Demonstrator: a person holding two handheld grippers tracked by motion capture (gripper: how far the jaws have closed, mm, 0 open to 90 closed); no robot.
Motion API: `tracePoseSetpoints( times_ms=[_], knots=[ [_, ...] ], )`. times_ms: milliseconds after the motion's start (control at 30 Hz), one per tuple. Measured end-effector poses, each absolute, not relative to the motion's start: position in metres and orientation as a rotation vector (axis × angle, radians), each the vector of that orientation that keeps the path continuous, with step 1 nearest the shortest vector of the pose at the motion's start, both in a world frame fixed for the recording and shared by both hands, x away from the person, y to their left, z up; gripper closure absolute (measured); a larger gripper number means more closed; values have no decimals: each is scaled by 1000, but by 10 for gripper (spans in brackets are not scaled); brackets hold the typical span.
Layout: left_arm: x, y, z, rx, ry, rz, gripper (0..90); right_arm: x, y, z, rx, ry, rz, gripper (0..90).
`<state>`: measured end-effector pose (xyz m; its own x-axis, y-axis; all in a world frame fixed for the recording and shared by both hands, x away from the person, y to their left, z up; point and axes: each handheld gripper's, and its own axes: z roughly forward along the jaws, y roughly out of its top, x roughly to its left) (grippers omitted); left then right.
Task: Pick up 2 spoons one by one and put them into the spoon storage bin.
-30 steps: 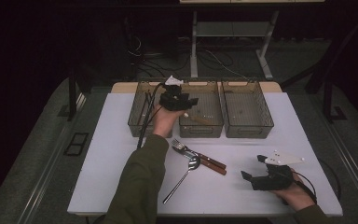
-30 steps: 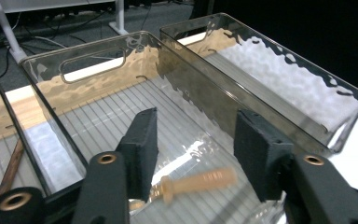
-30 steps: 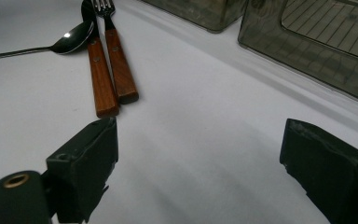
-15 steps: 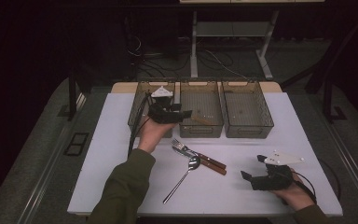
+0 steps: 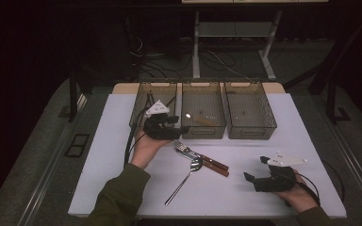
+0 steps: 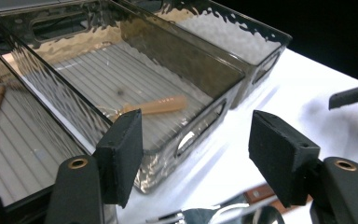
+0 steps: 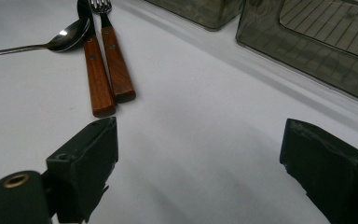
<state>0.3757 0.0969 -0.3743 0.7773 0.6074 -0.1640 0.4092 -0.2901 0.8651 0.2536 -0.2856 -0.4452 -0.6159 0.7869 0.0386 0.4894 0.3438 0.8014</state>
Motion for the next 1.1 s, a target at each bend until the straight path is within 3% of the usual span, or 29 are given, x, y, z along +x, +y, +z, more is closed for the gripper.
tracePoseSetpoints(
  times_ms=[267, 767, 1100],
  knots=[
    [360, 105, -383, 1942, 764, 240, 331, 253, -285, -445, 1128, 2257, 1160, 116],
    [330, 100, -409, 2018, 740, 175, 472, 253, -285, -445, 1116, 2259, 1158, 116],
    [328, 79, -428, 2064, 716, 101, 498, 253, -284, -445, 1119, 2262, 1151, 116]
  ],
)
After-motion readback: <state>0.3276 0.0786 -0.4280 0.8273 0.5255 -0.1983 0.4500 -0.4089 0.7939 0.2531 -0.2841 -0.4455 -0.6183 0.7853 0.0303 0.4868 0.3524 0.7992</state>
